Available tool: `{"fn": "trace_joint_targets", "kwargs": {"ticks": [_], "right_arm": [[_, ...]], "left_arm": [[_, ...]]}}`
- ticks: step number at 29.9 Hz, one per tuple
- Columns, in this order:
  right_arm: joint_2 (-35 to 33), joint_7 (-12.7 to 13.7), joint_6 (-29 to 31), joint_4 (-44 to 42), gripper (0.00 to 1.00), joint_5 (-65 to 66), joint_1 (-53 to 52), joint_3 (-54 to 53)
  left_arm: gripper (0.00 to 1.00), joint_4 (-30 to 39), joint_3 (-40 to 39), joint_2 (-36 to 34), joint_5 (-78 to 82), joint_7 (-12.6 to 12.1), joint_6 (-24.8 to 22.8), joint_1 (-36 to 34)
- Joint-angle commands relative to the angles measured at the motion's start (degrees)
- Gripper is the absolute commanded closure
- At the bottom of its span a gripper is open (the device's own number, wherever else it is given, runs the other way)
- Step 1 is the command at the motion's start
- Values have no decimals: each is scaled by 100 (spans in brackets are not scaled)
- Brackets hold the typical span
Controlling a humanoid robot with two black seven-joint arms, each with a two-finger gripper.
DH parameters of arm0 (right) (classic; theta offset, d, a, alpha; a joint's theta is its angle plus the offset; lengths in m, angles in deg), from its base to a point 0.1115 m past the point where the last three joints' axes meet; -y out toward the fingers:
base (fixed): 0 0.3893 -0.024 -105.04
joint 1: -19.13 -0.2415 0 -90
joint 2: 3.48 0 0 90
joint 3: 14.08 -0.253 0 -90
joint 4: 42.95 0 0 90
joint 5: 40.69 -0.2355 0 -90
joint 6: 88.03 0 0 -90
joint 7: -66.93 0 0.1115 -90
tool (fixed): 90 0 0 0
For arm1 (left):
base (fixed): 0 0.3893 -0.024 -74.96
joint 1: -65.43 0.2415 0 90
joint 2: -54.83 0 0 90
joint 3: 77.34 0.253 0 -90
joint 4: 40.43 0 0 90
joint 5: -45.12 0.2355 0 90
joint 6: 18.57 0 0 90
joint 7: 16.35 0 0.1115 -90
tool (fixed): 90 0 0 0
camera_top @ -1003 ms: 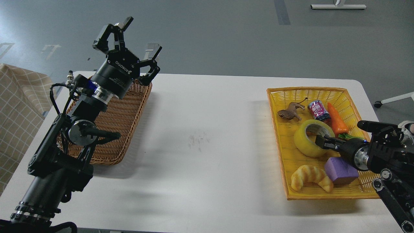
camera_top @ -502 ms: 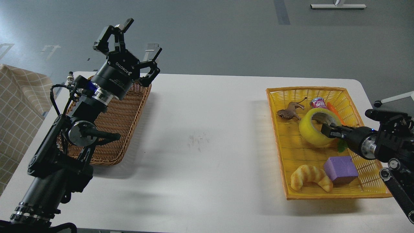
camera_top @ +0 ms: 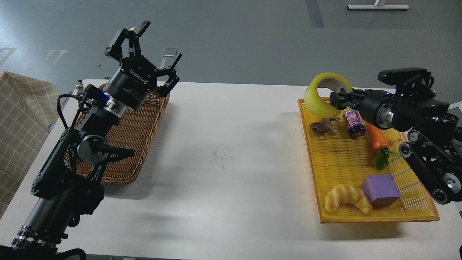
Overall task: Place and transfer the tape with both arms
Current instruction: 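Carry the tape roll toward the table center and set it down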
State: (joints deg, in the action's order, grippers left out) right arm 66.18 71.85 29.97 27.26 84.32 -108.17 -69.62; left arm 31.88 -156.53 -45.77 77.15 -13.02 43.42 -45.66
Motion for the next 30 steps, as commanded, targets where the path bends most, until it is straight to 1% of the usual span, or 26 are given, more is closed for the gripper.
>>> {"fn": "trace_joint_targets", "kwargs": {"ticks": [1, 6, 14, 22, 30], "right_arm": [[346, 0, 0, -122, 99, -1, -277, 376], [794, 0, 0, -315, 99, -1, -594, 912], [1496, 9, 0, -631, 100, -1, -708, 1581], [2034, 18, 0, -1088, 100, -1, -673, 1643], [2034, 36, 0, -1211, 99, -1, -445, 1827]], "left_arm": [[2, 3, -9, -3, -4, 0, 6, 8], [2, 3, -9, -3, -4, 0, 15, -1], [2, 3, -27, -21, -4, 0, 15, 8], [2, 3, -53, -56, -13, 9, 15, 34], [2, 3, -62, -65, -13, 9, 15, 34]]}}
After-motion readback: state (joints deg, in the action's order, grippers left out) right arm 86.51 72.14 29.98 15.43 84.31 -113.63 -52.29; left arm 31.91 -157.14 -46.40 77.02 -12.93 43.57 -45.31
